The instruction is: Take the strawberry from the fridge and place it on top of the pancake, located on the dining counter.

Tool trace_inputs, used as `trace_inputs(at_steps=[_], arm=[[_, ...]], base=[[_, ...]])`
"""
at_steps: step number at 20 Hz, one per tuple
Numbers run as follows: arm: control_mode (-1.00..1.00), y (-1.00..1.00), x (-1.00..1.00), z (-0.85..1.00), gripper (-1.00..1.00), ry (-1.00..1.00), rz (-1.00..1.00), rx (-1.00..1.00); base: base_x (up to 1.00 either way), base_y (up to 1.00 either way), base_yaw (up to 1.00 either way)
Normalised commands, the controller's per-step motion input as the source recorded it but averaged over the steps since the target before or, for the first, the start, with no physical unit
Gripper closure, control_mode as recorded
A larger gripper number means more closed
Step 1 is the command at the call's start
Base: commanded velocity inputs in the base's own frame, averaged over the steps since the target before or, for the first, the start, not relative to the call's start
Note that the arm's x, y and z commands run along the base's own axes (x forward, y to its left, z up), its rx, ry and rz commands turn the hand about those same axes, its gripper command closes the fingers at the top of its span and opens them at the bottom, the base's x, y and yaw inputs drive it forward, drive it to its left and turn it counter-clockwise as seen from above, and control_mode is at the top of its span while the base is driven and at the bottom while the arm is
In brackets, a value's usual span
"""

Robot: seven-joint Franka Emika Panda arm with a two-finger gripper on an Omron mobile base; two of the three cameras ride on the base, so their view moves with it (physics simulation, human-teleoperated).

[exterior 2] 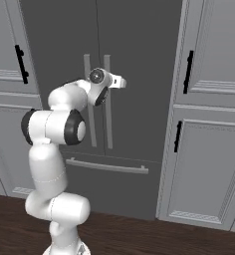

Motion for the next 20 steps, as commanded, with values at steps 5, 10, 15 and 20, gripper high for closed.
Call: trace_inputs(at_steps=[5, 10, 15, 20], arm=[[-1.0, -0.28, -0.27, 0.0, 1.0, 0.05, 0.0, 0.0], [-1.0, -0.83, -0.8, 0.06, 1.0, 0.01, -0.02, 0.06], [-1.0, -1.0, -0.89, 0.14, 1.0, 0.0, -0.07, 0.13], [-1.0, -1.0, -0.78, 0.19, 1.0, 0.0, -0.08, 0.17]], base=[[0.0, 0.0, 0.0], [0.0, 0.0, 0.0], [0.0, 0.0, 0.0], [0.0, 0.0, 0.0]])
